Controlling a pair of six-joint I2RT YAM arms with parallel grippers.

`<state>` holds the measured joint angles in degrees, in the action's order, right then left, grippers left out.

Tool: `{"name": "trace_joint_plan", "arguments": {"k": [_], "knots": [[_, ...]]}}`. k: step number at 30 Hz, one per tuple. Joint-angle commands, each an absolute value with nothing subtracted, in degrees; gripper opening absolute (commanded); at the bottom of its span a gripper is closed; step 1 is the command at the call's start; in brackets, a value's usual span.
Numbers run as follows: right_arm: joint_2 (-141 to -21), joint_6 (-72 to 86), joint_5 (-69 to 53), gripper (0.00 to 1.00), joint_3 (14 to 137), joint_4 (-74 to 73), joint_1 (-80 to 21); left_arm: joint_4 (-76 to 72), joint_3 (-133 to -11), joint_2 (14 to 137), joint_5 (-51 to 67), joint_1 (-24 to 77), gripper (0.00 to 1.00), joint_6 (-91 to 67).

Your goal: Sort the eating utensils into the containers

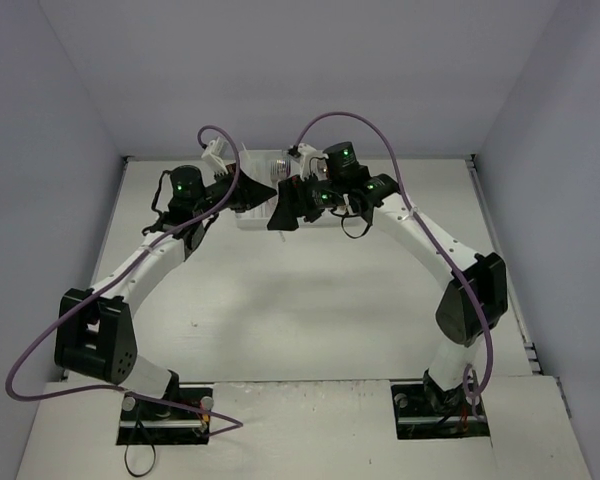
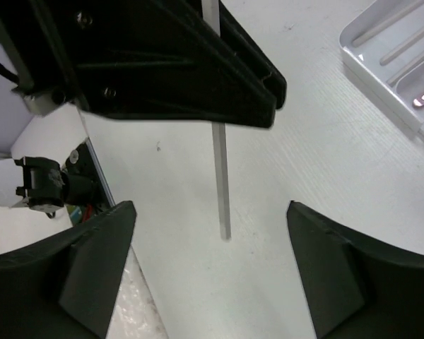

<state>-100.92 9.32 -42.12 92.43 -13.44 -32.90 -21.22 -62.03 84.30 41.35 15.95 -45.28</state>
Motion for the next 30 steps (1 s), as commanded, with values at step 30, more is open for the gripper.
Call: {"name": "trace_joint_plan", "arguments": {"k": [30], "knots": [[-81.5,5.4,-34.1,0.94,79.3,-10.4,-13.3,21.0,-123.4,130.3,16.2,12.7,0.0,-8.6]]}}
